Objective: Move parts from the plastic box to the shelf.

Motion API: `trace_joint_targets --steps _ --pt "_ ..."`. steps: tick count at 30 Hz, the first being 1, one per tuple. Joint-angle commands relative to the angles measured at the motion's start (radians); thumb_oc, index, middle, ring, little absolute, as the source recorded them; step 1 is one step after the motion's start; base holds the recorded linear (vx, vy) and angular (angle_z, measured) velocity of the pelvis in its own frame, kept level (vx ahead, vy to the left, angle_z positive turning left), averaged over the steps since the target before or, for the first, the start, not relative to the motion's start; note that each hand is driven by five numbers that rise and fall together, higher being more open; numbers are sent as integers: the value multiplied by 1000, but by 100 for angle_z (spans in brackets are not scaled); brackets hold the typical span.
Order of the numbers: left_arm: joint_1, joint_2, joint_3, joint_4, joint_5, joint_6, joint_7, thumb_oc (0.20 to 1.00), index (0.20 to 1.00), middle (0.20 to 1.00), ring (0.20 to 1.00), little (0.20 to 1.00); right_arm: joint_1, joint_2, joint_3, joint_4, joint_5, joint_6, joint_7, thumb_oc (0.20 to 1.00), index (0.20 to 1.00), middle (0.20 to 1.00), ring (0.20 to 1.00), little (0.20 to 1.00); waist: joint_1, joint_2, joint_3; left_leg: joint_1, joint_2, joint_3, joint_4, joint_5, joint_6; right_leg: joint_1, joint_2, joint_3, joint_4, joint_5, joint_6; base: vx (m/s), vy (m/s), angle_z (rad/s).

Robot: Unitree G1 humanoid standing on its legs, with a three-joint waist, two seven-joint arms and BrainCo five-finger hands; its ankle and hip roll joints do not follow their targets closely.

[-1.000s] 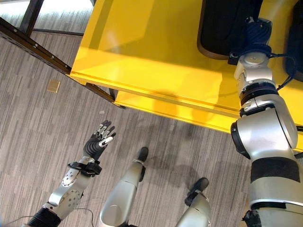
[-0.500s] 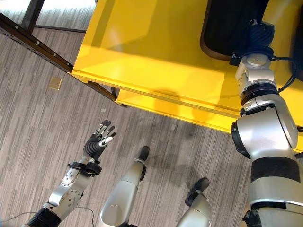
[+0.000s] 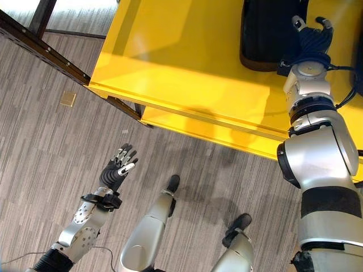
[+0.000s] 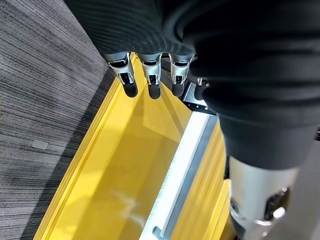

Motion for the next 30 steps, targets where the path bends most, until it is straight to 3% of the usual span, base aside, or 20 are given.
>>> trace_joint_targets --steps 1,18,30 --pt "-26 53 18 -86 -26 -64 -4 1000 1000 1000 1000 1000 -118 -46 37 -47 -33 -53 -14 1000 1000 1000 1000 1000 -1 -6 32 -52 7 11 38 -22 9 170 51 28 42 -105 -45 -18 -3 3" --pt "-27 83 17 -88 -35 -62 -16 1000 1000 1000 1000 1000 -105 -17 18 -56 -20 -60 -23 1000 1000 1000 1000 1000 -7 -17 21 -37 16 6 35 -15 5 181 59 27 44 -111 -47 -22 -1 2" --pt "-41 71 13 -64 -23 -53 -14 1000 1000 1000 1000 1000 0 35 -65 -16 -28 -37 -22 1000 1000 1000 1000 1000 -7 -25 29 -19 23 6 37 -19 8 204 68 25 36 -112 -48 -23 0 0"
